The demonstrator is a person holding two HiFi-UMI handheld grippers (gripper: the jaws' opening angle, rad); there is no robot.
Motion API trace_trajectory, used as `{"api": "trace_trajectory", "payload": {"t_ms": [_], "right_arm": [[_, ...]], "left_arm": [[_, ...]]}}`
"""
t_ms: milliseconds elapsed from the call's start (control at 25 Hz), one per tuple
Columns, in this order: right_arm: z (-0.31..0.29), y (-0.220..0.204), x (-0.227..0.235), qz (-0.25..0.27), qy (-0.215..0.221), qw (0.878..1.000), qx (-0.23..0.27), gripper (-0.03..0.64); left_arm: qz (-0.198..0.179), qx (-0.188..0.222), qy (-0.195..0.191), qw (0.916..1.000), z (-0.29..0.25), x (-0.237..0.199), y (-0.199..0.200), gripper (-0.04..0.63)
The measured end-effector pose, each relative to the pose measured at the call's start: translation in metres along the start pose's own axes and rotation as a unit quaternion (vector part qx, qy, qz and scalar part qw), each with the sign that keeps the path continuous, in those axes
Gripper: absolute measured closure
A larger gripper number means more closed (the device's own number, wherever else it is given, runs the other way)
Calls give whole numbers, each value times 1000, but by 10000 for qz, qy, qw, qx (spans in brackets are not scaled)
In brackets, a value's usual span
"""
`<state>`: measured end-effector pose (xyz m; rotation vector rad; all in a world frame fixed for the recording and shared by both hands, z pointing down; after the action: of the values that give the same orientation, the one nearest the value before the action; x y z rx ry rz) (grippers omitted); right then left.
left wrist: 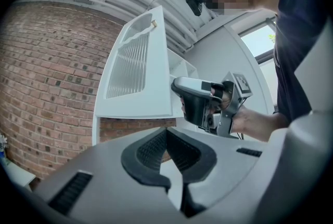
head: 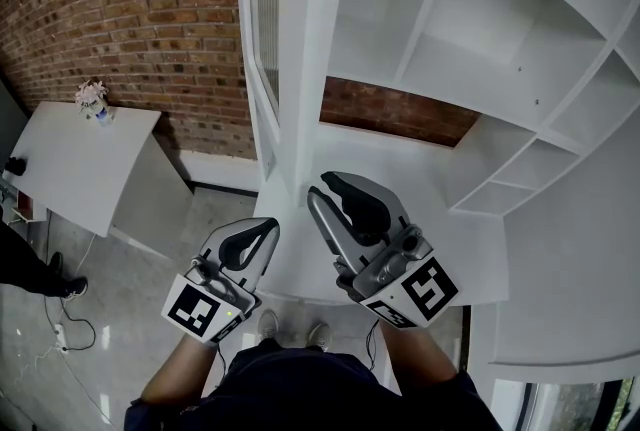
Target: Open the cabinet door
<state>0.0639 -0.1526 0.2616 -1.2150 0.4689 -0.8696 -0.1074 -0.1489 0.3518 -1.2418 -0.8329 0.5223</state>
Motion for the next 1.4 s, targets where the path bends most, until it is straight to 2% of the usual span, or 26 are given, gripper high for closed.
{"api": "trace_trajectory", "payload": {"t_ms": [600,1400], "right_arm": [[28,-12,23,-151,-416,9989,-141,545],[30,-33,42,-330,-884,9944,-470,572]], "left_arm": [[51,24,-147,9999,-19,-4,-4,588],[101,-16,-302,9995,-39,-22,-16,588]]}}
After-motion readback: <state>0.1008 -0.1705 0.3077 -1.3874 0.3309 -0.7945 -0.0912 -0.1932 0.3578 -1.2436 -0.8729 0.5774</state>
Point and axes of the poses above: the fingertips, and each gripper's own axes: z backward along the fingers, x to its right, y out of its top, the point moved 8 cm from there along z, backward along the fingers, and after that the axes turned 13 degrees about -z, right-handed, at the moved point
